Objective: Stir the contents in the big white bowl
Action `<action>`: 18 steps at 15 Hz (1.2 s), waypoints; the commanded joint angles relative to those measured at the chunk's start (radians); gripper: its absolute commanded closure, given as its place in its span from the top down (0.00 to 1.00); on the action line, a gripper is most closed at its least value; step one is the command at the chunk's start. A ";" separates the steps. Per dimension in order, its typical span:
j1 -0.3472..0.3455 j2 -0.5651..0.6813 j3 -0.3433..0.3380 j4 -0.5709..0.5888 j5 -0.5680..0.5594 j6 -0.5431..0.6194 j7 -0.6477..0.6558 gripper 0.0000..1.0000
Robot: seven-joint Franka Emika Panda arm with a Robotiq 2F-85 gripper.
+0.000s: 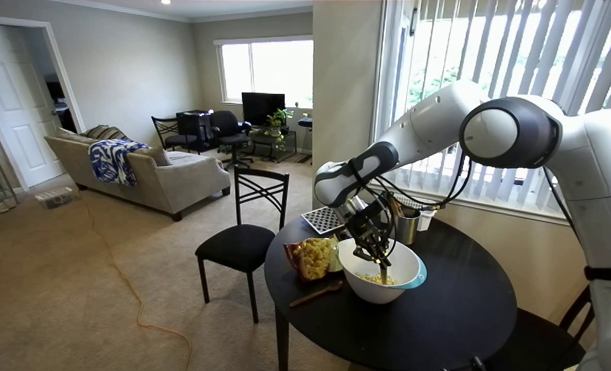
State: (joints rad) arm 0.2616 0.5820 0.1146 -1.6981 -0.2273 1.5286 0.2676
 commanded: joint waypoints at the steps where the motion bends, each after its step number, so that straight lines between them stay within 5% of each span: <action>1: -0.030 -0.015 0.018 -0.020 0.103 0.118 -0.024 0.05; 10: -0.006 -0.034 -0.008 -0.050 0.131 0.296 0.077 0.05; 18: 0.055 -0.038 -0.052 -0.045 -0.008 0.230 0.162 0.05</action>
State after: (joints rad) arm 0.2886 0.5589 0.0832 -1.7204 -0.1809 1.7537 0.3970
